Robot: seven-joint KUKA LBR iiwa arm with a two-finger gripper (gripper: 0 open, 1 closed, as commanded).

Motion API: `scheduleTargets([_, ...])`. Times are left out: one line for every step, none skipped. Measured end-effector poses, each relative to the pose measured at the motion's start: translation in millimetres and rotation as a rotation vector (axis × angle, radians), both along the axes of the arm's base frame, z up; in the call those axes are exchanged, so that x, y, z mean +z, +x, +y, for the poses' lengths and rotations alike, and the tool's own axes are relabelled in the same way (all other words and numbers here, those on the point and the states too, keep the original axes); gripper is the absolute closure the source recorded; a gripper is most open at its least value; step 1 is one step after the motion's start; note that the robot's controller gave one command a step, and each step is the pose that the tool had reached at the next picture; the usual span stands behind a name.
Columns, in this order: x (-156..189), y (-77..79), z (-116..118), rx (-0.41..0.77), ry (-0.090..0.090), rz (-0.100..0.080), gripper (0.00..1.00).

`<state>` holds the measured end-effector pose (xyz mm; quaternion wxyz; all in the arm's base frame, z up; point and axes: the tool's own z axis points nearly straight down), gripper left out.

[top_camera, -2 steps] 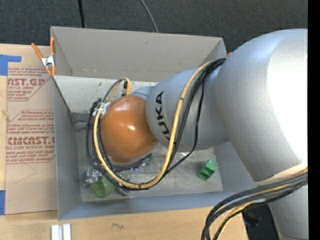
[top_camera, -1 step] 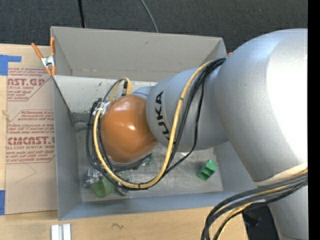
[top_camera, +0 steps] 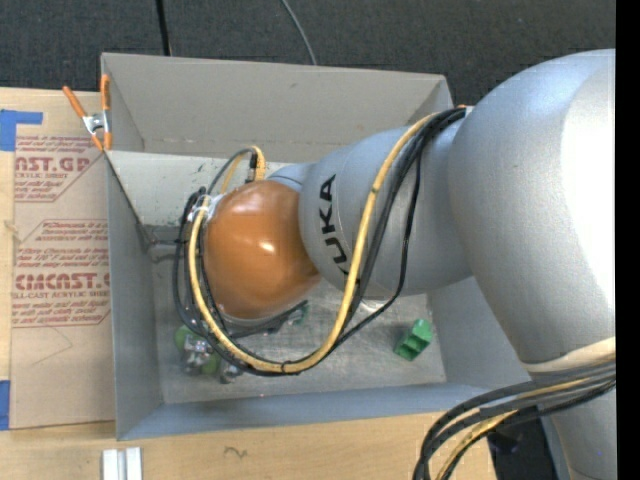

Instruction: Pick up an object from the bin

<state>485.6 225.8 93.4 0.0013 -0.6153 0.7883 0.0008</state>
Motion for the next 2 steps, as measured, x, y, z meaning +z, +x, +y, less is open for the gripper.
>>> scheduleTargets([39, 0.0, 2, -0.001, 0.001, -0.002, 1.0])
scheduleTargets([106, 1.1, 3, -0.002, 0.002, -0.005, 1.0])
